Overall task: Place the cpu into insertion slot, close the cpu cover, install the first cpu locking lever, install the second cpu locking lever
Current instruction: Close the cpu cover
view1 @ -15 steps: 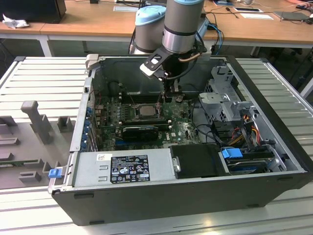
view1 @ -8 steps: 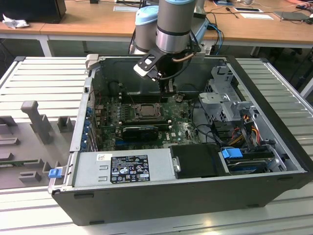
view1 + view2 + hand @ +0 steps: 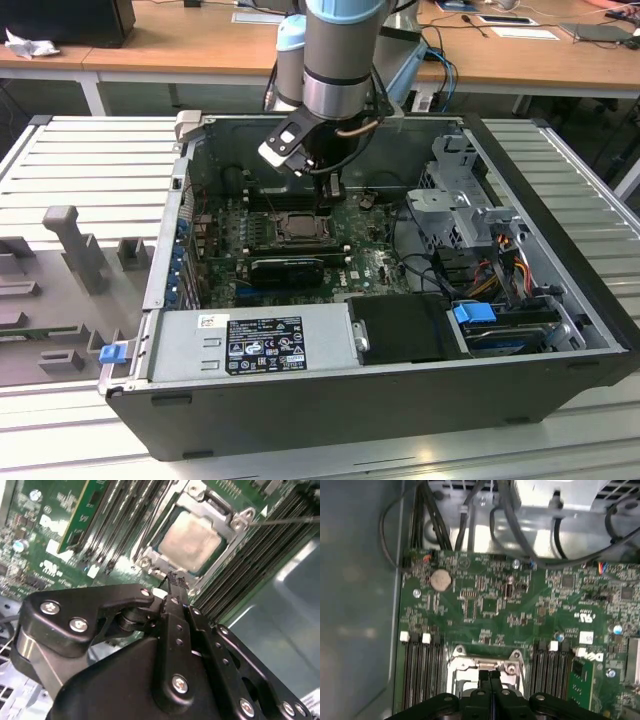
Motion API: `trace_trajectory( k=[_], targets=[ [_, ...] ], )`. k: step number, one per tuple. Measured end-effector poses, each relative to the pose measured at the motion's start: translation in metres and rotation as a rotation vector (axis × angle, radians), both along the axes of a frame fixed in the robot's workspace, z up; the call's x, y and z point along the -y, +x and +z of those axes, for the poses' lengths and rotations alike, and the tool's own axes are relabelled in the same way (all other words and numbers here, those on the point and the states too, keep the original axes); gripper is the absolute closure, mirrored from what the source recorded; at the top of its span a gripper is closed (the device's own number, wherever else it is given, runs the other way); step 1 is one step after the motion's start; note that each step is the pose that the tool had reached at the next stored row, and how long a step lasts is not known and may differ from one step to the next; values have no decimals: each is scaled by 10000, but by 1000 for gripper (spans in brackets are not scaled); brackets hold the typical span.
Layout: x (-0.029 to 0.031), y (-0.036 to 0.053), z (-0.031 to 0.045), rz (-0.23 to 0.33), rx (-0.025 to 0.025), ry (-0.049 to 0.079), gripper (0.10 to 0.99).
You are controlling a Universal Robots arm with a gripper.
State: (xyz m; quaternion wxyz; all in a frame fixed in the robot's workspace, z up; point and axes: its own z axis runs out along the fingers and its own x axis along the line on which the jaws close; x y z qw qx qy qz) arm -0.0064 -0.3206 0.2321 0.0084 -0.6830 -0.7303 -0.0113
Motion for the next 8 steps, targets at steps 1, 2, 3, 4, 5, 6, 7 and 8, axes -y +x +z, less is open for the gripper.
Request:
trace_trajectory(
  k=[1, 2, 3, 4, 5, 6, 7, 8],
  targets=[
    [0, -35, -2, 8, 0, -2, 980],
    [0, -71, -4, 17, -1, -2, 980],
    [0, -127, -7, 24, 0, -1, 980],
    [-2, -165, -9, 30, 0, 0, 980],
    [-3, -181, -9, 33, 0, 0, 980],
    [-3, -213, -10, 31, 1, 1, 980],
    [-3, -223, -10, 31, 1, 0, 980],
    [-2, -240, -9, 31, 0, 0, 980]
  ],
)
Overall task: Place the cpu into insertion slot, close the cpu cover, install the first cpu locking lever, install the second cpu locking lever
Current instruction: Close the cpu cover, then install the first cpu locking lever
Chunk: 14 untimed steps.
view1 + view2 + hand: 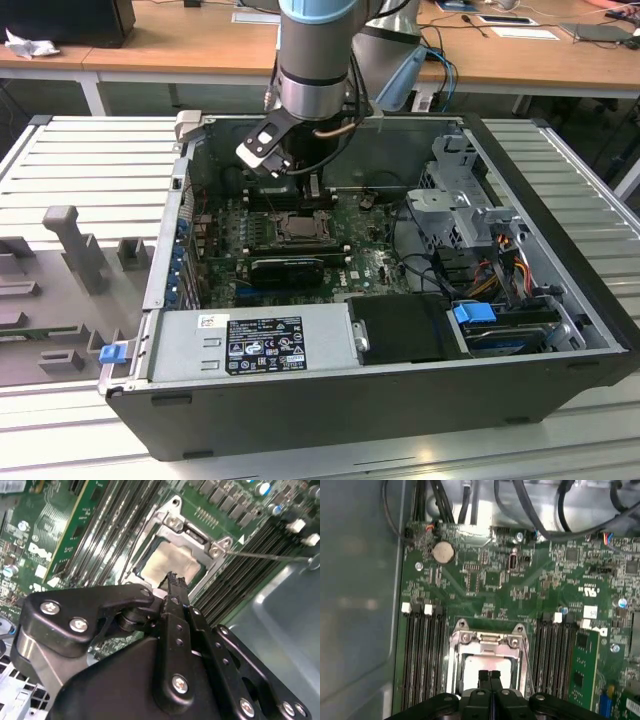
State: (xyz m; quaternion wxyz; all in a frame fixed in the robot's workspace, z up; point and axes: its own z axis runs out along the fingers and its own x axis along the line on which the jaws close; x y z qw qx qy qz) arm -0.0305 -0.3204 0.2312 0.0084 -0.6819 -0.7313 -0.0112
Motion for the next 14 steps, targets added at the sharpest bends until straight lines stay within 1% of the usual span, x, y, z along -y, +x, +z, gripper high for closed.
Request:
trace_trajectory(
  k=[2, 7, 10, 14],
  targets=[
    [0, -49, 0, 1, 1, 1, 980],
    [0, -117, 0, 1, 0, 0, 980],
    [0, -127, 2, 3, 0, 0, 980],
    [0, -128, 48, 1, 0, -1, 980]
  ],
)
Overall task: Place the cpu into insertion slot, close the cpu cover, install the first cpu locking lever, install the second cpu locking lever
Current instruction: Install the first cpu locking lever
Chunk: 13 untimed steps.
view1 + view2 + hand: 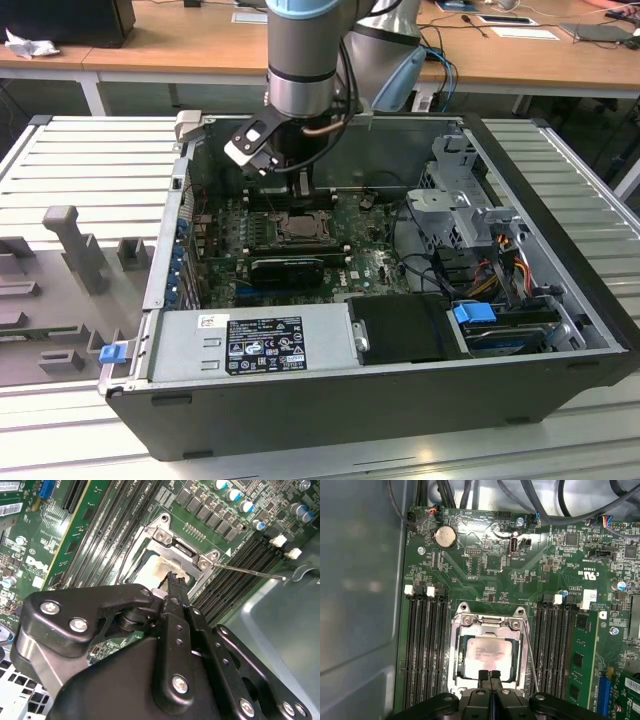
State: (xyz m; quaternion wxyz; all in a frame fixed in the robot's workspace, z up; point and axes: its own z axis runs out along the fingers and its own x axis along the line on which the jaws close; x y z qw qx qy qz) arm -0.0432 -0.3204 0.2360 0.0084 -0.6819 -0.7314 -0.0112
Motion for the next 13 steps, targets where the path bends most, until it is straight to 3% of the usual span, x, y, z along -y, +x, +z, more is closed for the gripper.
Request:
trace_trajectory(
  k=[13],
  targets=[
    [0, 0, 105, 0, -1, -1, 980]
  ],
)
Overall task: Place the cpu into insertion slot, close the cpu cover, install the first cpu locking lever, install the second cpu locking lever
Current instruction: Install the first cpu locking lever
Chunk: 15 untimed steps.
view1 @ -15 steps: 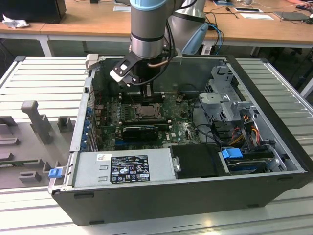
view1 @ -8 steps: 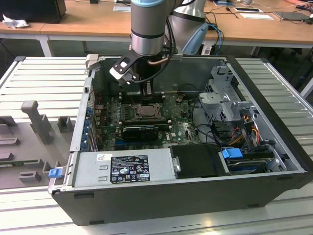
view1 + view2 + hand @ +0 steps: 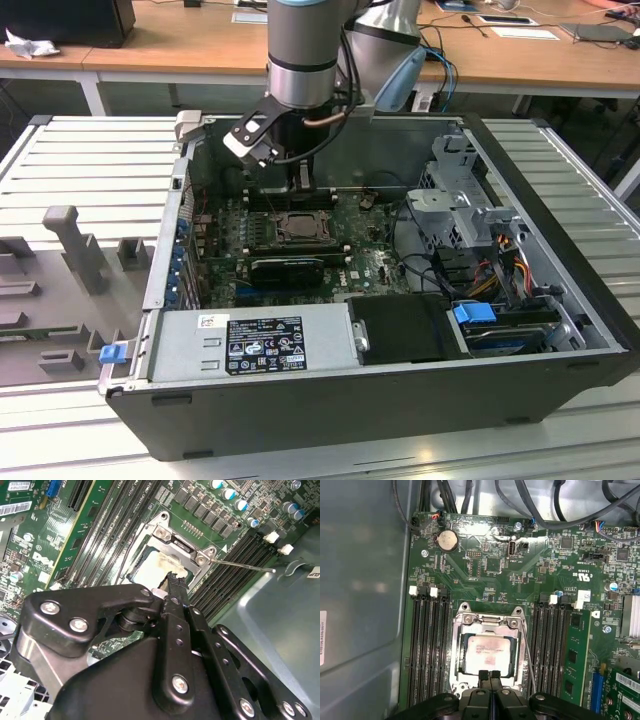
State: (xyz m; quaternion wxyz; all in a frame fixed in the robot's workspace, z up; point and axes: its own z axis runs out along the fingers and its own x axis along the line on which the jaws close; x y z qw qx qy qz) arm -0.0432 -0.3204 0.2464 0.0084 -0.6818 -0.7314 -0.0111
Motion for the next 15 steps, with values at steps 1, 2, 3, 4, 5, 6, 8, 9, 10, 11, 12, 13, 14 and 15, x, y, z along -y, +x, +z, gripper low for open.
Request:
trace_trajectory(
  k=[1, 2, 3, 4, 5, 6, 8, 9, 10, 11, 12, 13, 14, 15],
  targets=[
    [0, 0, 5, 0, 0, 1, 980],
    [0, 0, 10, 0, 1, 2, 980],
    [0, 0, 21, 1, 1, 1, 980],
    [0, 0, 38, 0, 1, 2, 980],
    [0, 0, 56, 0, 1, 2, 980],
    [0, 0, 73, 0, 1, 2, 980],
    [0, 0, 129, 0, 1, 0, 980],
    [0, 0, 164, 0, 1, 1, 980],
    [0, 0, 189, 0, 1, 2, 980],
    [0, 0, 220, 1, 1, 1, 980],
    [0, 0, 221, 39, 2, 3, 980],
    [0, 0, 221, 209, 2, 3, 980],
    [0, 0, 222, 552, 1, 1, 980],
    [0, 0, 221, 895, 1, 0, 980]
  ],
)
